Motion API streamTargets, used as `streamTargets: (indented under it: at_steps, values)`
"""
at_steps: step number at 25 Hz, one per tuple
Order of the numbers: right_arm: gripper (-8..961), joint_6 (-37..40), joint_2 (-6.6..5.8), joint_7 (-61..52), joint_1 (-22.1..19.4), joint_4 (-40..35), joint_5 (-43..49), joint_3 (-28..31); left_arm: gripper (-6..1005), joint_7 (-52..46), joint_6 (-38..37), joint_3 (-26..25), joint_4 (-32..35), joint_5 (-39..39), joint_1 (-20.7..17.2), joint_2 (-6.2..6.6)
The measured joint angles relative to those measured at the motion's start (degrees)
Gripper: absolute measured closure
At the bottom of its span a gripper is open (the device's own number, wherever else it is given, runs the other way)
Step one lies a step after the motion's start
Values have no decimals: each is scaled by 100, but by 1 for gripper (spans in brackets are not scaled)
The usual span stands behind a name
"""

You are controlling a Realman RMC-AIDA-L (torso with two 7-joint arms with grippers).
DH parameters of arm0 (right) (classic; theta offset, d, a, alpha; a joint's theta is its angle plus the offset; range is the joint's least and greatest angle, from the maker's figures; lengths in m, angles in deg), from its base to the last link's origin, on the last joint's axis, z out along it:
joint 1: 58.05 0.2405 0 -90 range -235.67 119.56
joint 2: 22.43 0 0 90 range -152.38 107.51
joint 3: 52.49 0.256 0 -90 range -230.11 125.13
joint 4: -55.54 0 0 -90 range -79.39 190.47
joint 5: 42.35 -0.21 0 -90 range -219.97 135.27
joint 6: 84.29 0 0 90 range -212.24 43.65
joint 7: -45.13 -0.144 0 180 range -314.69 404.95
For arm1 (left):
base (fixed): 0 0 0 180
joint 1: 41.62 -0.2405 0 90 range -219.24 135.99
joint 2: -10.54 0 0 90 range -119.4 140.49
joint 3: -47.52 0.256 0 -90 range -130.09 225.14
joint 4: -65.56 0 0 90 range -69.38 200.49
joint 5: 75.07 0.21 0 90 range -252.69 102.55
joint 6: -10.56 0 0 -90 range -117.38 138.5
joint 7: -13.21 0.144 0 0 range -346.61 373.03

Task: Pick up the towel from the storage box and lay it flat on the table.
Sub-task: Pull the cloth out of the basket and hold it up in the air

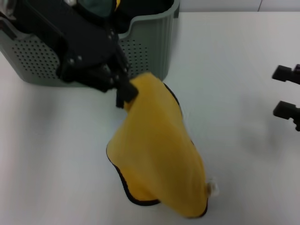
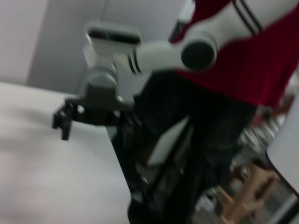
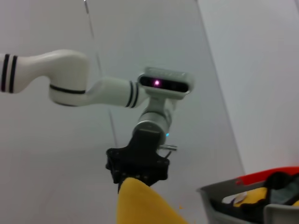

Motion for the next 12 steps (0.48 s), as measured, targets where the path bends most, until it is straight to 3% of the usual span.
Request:
streamTargets:
  at_steps: [7,12]
  values:
    - [125,43,-141,-357,471,-19,251,-127,971,70,10,0,-150,767,578,-227]
    - [126,59,-331,-685,776,-48,271,-334,971,82,10,1,-351,1039,970,-351]
